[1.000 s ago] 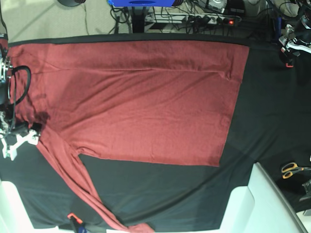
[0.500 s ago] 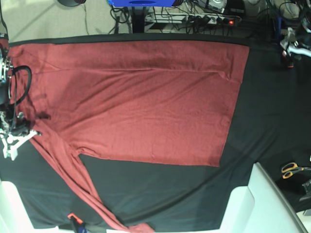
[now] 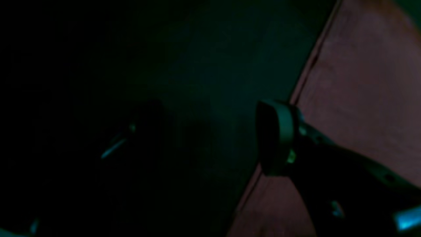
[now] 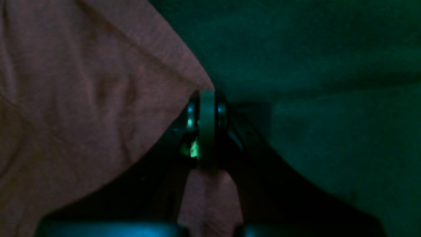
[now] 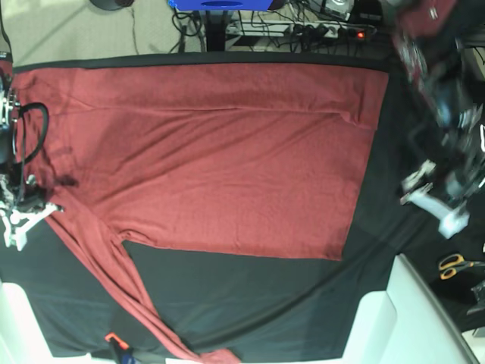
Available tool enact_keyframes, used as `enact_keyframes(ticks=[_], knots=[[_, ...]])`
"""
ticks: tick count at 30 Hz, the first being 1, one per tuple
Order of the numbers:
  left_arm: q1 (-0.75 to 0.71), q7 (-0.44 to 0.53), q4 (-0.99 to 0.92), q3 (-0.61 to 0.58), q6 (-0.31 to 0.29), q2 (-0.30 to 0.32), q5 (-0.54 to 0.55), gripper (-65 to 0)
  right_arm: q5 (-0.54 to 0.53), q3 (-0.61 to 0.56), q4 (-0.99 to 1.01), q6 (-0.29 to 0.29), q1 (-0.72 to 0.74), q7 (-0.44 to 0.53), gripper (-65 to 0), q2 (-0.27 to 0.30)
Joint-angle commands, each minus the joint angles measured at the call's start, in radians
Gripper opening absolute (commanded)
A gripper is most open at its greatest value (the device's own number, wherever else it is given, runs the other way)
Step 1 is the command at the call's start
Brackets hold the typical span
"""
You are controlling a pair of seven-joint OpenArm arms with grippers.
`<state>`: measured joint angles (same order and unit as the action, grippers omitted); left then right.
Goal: Fold the T-shirt properly
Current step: 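Lower the left gripper to the opposite shirt side edge and grasp it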
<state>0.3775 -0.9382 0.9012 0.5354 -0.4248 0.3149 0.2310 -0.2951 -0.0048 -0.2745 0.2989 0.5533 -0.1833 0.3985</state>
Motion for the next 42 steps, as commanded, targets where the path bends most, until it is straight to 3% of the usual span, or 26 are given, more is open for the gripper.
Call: enact_keyframes(ticks=[1,4,8,11,42], knots=[[0.071,0.052,-0.044,-0.047,-0.004,0.008,-0.002,-22.2,-0.005,0.001,-0.013,-0.01,0.03,0.014,-64.4,0.02],[0.183,0.153,-0.245,-0.125,-0.004,0.007,-0.017,-22.2,-0.005,0.001,-0.013,-0.01,0.03,0.014,-64.5,0.021],[0.3,0.299,-0.506,-0.139,-0.004,0.013,-0.026,-22.2,-0.005,0.001,-0.013,-0.01,0.029,0.014,-64.5,0.027],[0.324,0.37,-0.564,-0.14,-0.004,0.013,-0.028,-22.4,-0.005,0.001,-0.013,-0.01,0.029,0.014,-64.5,0.029],[0.248,0.387,-0.564,-0.142,-0.003,0.019,-0.029,-22.9,-0.005,0.001,-0.013,-0.01,0.029,0.014,-64.5,0.015]])
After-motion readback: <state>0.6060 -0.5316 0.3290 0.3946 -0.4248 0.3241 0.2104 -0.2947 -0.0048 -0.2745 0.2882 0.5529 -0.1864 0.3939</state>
